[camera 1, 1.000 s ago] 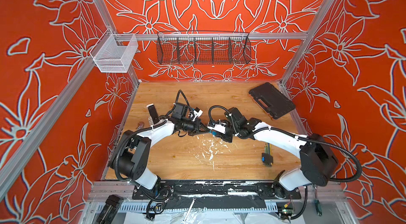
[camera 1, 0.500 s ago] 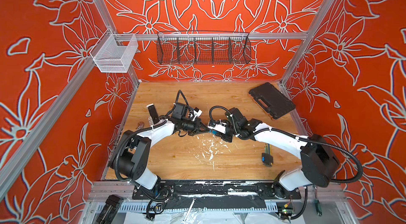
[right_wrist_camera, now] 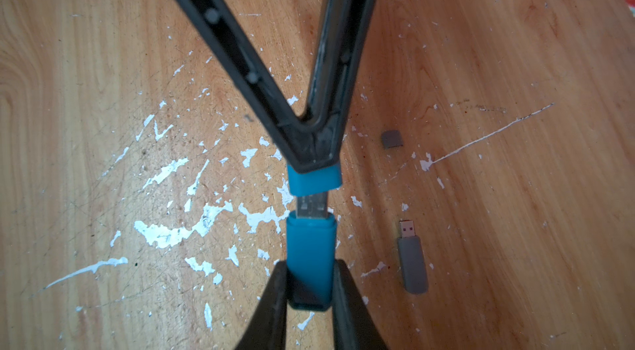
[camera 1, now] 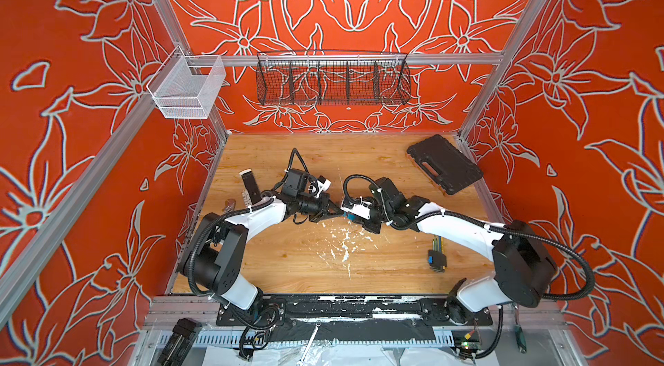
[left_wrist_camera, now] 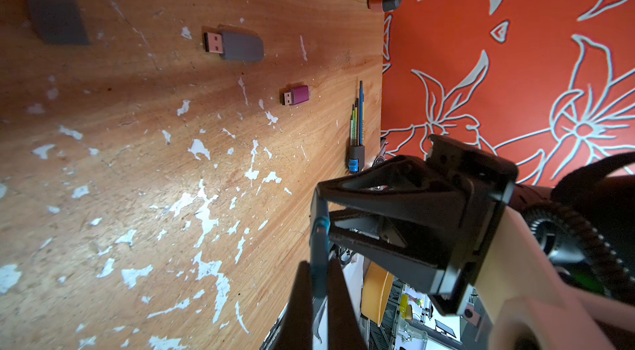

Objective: Close the usb drive cover
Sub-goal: Close the cover of the USB drive.

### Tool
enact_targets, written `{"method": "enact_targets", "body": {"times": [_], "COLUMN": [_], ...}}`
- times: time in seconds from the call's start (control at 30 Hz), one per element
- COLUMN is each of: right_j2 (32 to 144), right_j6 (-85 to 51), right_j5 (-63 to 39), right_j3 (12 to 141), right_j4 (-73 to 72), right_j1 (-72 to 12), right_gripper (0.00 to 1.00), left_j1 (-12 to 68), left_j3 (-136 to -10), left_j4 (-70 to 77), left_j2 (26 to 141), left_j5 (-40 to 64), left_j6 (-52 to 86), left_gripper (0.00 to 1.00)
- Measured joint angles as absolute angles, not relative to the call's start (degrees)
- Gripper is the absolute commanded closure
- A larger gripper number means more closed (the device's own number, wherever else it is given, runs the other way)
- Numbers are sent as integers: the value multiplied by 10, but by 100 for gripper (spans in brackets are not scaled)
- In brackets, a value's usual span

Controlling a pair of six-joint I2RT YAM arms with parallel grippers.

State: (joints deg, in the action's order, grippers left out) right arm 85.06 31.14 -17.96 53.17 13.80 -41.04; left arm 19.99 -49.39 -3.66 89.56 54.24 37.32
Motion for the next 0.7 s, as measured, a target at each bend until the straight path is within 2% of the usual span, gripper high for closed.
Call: {"method": "enact_targets", "body": {"times": [0.7], "right_j2": [825], "right_j6": [345], "right_j5": [-161], "right_j3": [516], "right_j4": [143], "right_j1": [-411], "right_gripper": [82], "left_j1": [214], "left_j3": [-503], "left_j4": [-39], "left_j2": [906], "left_j5": [552], "left_j6": [356], "left_gripper": [100]}}
